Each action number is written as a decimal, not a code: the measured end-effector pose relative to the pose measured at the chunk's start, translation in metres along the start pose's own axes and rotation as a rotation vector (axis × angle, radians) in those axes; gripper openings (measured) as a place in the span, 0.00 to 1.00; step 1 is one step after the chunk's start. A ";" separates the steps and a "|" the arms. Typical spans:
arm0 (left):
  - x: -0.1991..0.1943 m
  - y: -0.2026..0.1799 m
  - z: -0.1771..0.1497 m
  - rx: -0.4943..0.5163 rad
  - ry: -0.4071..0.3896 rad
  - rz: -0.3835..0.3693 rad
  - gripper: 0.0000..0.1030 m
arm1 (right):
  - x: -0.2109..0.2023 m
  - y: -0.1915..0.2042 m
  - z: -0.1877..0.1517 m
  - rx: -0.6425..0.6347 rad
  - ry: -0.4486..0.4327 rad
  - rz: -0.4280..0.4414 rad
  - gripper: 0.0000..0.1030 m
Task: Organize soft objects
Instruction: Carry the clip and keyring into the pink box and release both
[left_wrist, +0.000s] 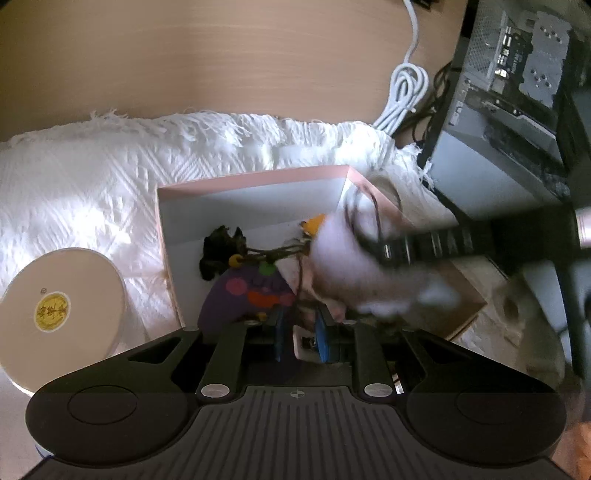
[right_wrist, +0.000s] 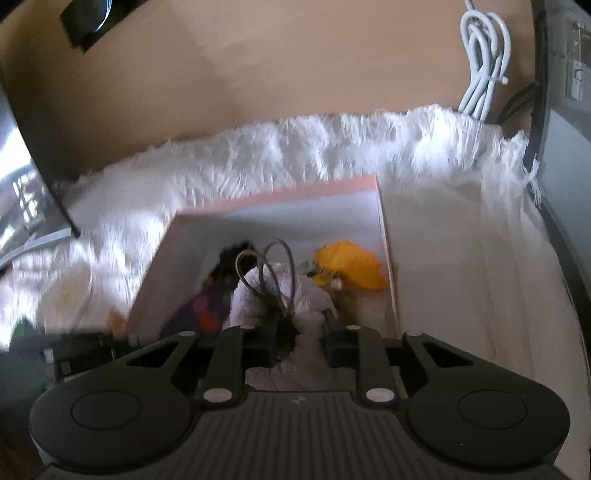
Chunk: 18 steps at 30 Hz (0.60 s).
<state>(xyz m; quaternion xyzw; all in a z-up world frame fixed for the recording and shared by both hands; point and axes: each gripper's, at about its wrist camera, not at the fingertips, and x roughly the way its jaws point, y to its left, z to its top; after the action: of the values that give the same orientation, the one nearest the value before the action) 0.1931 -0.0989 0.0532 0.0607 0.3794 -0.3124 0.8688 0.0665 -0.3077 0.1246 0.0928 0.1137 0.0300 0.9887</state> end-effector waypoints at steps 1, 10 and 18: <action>0.001 0.000 0.001 -0.003 -0.001 -0.003 0.22 | -0.001 0.001 0.006 0.006 -0.021 -0.007 0.21; 0.018 -0.005 0.007 -0.047 0.001 -0.009 0.22 | 0.033 0.011 0.020 -0.108 0.030 -0.050 0.26; -0.016 -0.003 0.000 -0.109 -0.121 0.042 0.23 | -0.025 0.012 0.026 -0.120 -0.086 0.044 0.55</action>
<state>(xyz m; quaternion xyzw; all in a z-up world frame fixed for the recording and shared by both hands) 0.1827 -0.0936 0.0647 0.0021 0.3411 -0.2761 0.8986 0.0483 -0.3025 0.1574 0.0373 0.0670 0.0543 0.9956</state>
